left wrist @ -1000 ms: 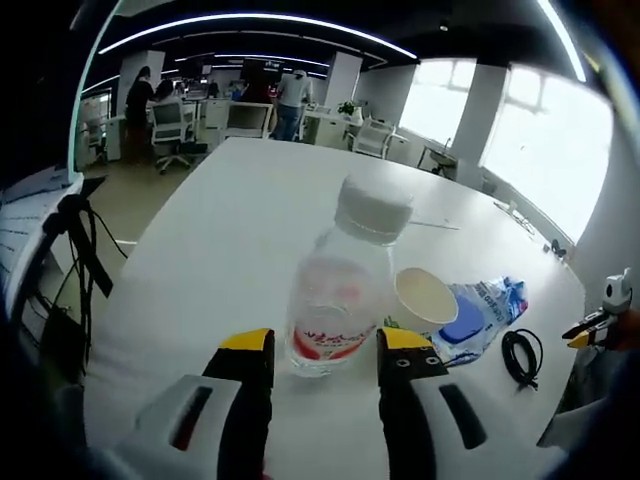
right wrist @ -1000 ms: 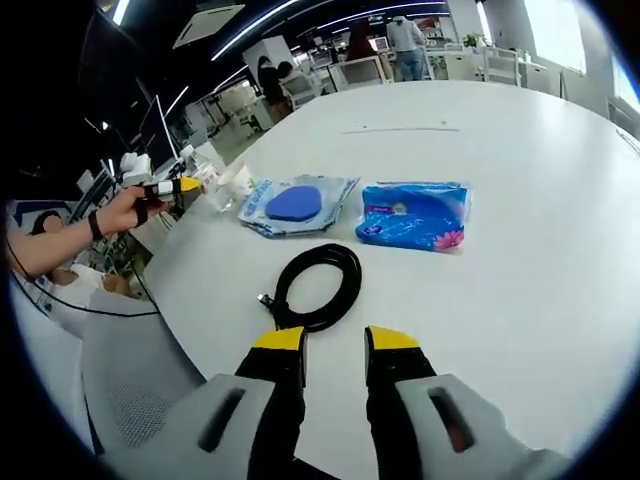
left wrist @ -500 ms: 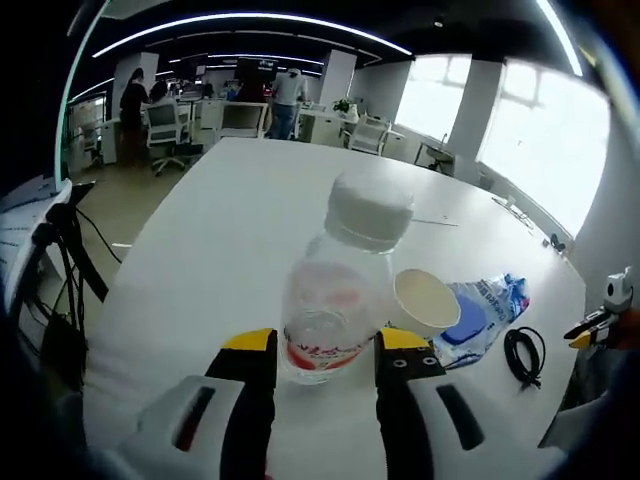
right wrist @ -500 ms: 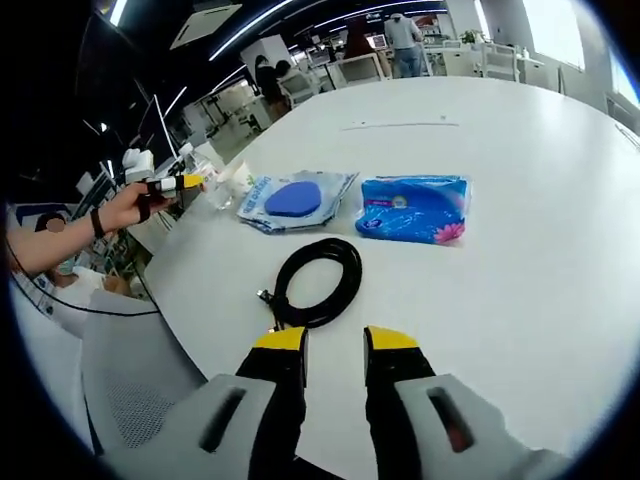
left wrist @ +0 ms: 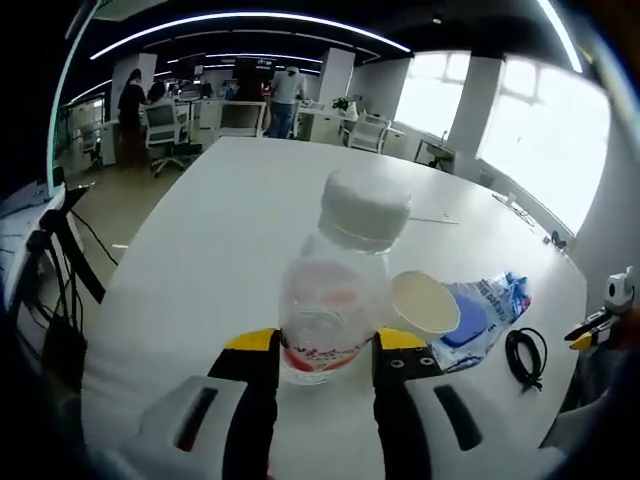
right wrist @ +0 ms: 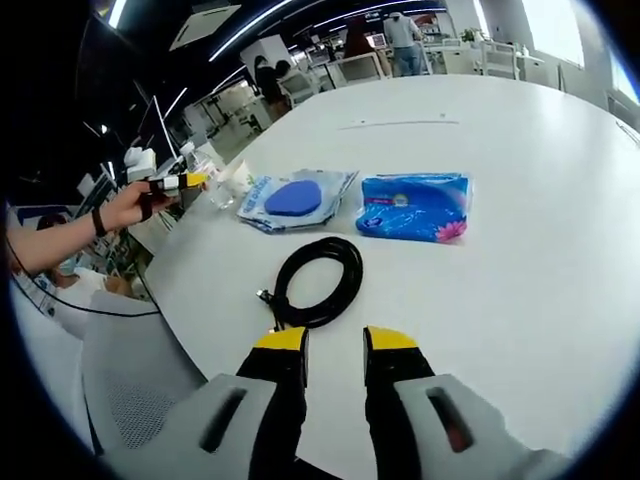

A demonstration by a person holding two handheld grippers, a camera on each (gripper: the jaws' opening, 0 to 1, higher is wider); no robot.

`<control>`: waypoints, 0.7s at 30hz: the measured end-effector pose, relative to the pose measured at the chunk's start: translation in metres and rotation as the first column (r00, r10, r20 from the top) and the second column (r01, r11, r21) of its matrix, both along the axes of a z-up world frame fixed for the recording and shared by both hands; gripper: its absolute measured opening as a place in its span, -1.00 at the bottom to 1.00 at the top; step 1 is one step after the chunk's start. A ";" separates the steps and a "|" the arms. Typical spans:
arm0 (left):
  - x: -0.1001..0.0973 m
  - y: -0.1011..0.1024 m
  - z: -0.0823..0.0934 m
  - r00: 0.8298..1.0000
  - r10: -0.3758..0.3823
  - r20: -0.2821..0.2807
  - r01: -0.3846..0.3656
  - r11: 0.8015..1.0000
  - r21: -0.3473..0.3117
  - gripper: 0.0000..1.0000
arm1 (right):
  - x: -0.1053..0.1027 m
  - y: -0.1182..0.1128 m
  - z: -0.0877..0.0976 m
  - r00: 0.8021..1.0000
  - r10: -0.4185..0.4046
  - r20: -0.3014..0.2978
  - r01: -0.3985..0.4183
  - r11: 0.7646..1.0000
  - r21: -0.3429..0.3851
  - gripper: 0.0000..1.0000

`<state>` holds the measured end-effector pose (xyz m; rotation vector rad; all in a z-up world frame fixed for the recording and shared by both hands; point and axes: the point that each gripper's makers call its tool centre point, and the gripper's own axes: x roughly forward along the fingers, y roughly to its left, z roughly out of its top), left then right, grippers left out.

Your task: Arrange the tabletop items into an orderly group along one side of the table until the central work area is clear of visible clutter.

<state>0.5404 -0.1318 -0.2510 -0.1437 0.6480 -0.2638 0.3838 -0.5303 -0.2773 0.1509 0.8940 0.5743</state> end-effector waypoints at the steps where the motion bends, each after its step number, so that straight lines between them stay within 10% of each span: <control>1: 0.001 -0.001 0.000 1.000 0.001 0.000 -0.001 1.000 0.001 -0.29 | 0.000 0.000 0.000 1.000 0.001 0.001 -0.001 1.000 0.000 -0.61; 21: 0.007 -0.012 -0.001 1.000 0.011 -0.007 -0.011 1.000 -0.001 -0.29 | 0.000 0.002 -0.004 1.000 0.003 -0.008 -0.003 1.000 0.006 -0.60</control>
